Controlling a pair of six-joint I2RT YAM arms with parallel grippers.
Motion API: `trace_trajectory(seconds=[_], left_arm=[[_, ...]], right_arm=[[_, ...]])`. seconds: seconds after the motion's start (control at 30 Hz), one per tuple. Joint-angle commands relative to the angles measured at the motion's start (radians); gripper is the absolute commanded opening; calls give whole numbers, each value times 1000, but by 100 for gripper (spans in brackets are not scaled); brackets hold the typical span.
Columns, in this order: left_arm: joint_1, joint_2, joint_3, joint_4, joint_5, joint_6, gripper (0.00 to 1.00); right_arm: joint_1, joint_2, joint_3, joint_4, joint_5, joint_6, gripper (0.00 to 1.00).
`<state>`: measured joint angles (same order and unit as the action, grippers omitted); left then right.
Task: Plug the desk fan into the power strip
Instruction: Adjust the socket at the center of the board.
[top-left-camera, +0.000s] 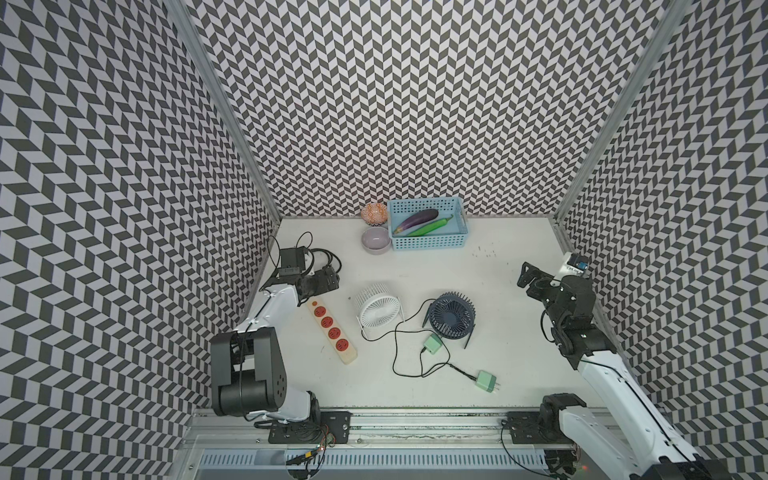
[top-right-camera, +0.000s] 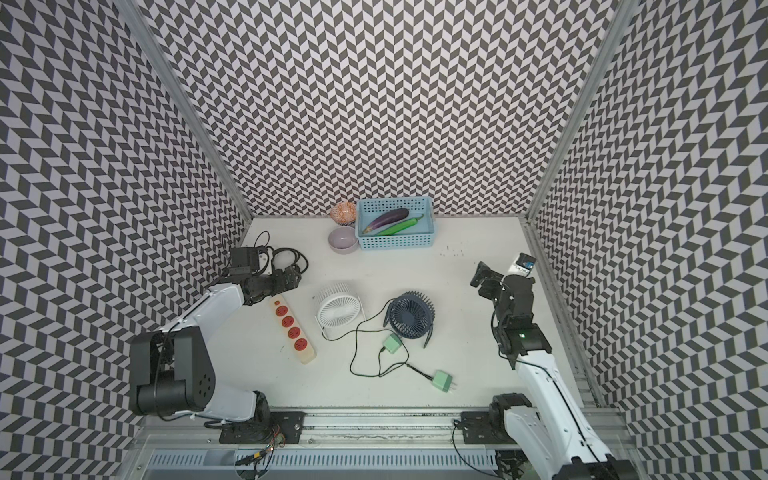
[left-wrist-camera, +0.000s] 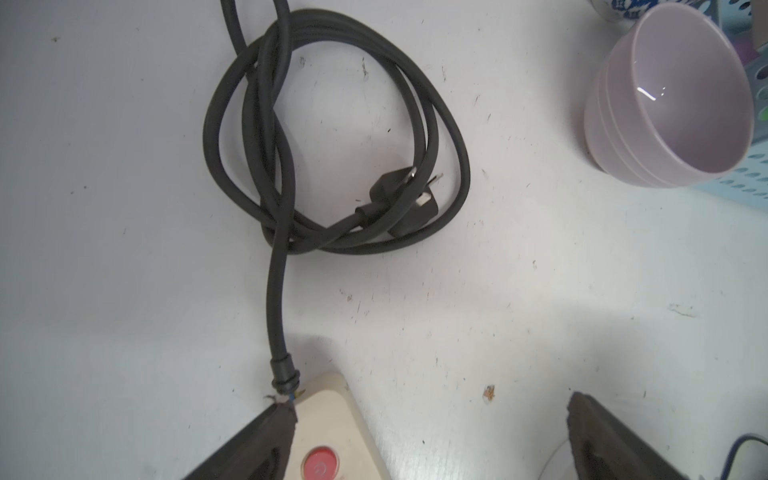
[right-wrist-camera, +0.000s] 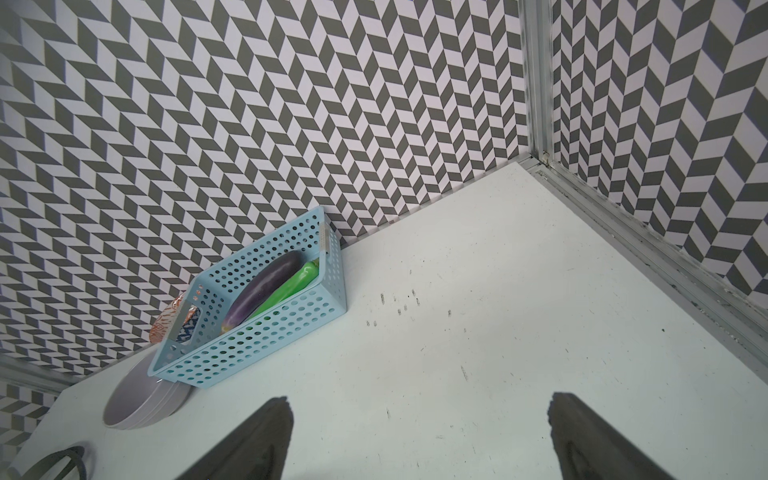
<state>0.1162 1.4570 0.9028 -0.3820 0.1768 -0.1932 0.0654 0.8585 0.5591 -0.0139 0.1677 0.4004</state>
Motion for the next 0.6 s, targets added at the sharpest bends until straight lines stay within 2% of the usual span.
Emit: trace_trajectory(seconds=[0.0,0.27,0.57], left_arm=[[22,-49,-68,30,-31,29,100],[102,-110,-211,92,-59,-11,99],[101,-49,-234,140,-9,-23,90]], right_arm=[[2,-6,-7,60,4,-9,99],[2,-3,-16,74,6,-8,100],[2,-3,-19,74,6,-9,99]])
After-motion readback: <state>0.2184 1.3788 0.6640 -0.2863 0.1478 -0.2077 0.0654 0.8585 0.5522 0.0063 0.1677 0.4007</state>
